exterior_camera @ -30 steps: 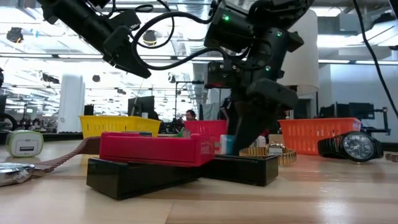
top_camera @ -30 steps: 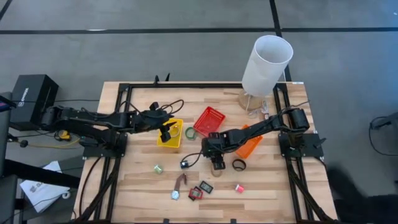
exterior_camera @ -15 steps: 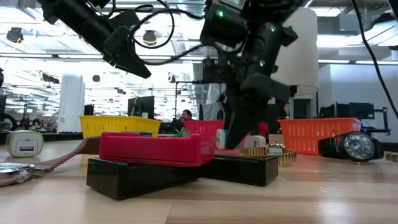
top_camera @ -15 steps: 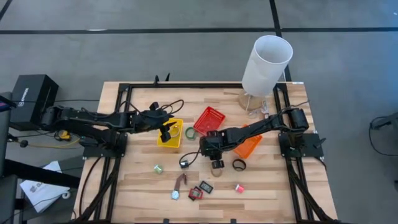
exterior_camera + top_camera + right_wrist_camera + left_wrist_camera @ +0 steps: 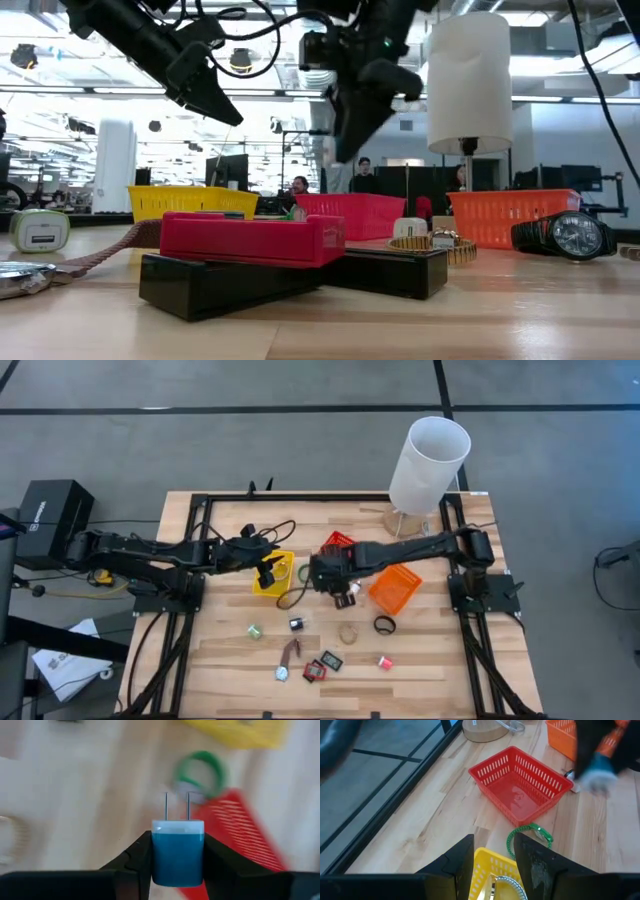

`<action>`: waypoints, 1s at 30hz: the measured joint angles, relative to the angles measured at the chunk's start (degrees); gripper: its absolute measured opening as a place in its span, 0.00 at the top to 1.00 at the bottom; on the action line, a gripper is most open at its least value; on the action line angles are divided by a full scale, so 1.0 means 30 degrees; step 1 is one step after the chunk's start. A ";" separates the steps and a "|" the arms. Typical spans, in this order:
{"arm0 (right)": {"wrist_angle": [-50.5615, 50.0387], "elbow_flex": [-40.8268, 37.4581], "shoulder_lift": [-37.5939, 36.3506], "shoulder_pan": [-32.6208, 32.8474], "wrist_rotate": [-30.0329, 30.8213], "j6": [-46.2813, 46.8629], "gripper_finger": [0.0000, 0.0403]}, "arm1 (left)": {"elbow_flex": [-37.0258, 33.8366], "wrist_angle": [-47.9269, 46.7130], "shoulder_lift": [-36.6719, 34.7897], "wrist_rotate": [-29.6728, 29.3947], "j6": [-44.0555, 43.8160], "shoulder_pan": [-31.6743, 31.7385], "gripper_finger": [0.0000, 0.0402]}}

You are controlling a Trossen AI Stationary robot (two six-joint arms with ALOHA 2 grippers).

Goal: Pick & Place Office items
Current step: Put the blue charger adapter into the red bin

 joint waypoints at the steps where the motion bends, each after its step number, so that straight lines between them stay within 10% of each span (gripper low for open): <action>1: -0.0231 0.0361 0.0000 -0.0176 0.0633 -0.0264 0.70 | 0.0000 0.0000 0.0000 0.0000 0.0000 -0.0004 0.66; 30: -0.1811 -0.1602 -0.4199 -0.4664 0.1656 0.1030 0.70 | -0.0176 -0.0070 0.0007 0.0054 -0.1078 -0.0199 0.66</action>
